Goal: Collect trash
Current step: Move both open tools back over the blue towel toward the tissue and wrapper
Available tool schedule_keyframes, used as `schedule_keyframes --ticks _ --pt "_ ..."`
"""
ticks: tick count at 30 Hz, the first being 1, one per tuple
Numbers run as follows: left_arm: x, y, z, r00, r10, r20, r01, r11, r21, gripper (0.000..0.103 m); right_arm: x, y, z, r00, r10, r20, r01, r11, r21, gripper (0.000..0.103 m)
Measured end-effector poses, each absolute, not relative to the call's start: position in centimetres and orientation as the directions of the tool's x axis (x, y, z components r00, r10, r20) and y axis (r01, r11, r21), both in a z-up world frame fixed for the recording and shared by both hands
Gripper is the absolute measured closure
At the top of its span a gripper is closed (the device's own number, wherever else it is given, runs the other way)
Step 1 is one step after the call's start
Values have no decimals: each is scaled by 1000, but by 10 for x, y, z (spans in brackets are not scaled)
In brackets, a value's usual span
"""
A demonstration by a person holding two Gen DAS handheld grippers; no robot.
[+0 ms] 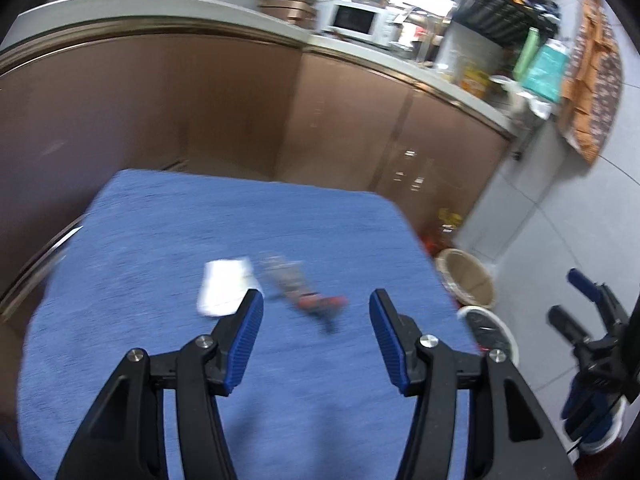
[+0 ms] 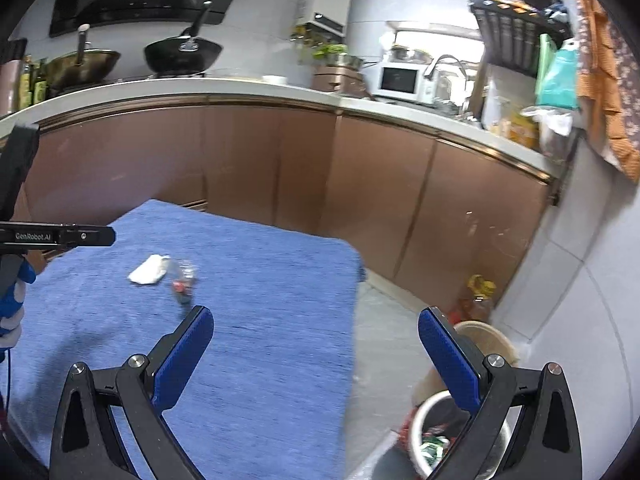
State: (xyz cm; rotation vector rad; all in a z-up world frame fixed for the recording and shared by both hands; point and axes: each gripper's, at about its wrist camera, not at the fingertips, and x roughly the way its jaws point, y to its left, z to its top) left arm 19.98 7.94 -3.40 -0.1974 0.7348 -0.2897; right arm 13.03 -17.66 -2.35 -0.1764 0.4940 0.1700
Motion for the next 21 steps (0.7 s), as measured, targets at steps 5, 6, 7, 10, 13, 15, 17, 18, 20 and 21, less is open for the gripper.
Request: schedule_keyframes --ticks 5,6,7,10,13,15,17,18,20,21 --pt "195 148 -51 720 -225 -657 57 962 -268 49 150 -147 -33 828 203 -523 -278 958 -69 0" --pt "195 160 -55 720 -210 -661 36 963 -268 49 154 -142 -34 820 219 -529 -292 955 -57 0" --pt "195 170 -59 718 -198 -667 17 963 -268 49 159 -136 -36 810 237 -536 -307 951 -43 0" --pt "201 183 -73 697 -203 -687 3 960 -280 49 174 -121 -44 777 281 -563 -342 940 -3 0" --pt "213 178 -86 672 -239 -701 34 955 -293 49 193 -101 -56 735 326 -594 -386 922 29 2" --pt "227 169 -95 648 -280 -708 67 947 -313 49 206 -91 -66 701 360 -615 -413 909 61 9" --pt "244 155 -101 622 -320 -715 102 938 -330 49 223 -80 -78 662 395 -636 -438 894 100 18" --pt "253 149 -106 609 -331 -721 113 936 -334 49 229 -76 -82 649 405 -644 -444 889 112 25" --pt "268 137 -114 589 -350 -729 131 931 -341 49 246 -67 -96 609 433 -665 -461 875 148 30" --pt "277 132 -120 574 -360 -735 139 928 -345 49 253 -62 -101 594 444 -671 -468 869 160 32"
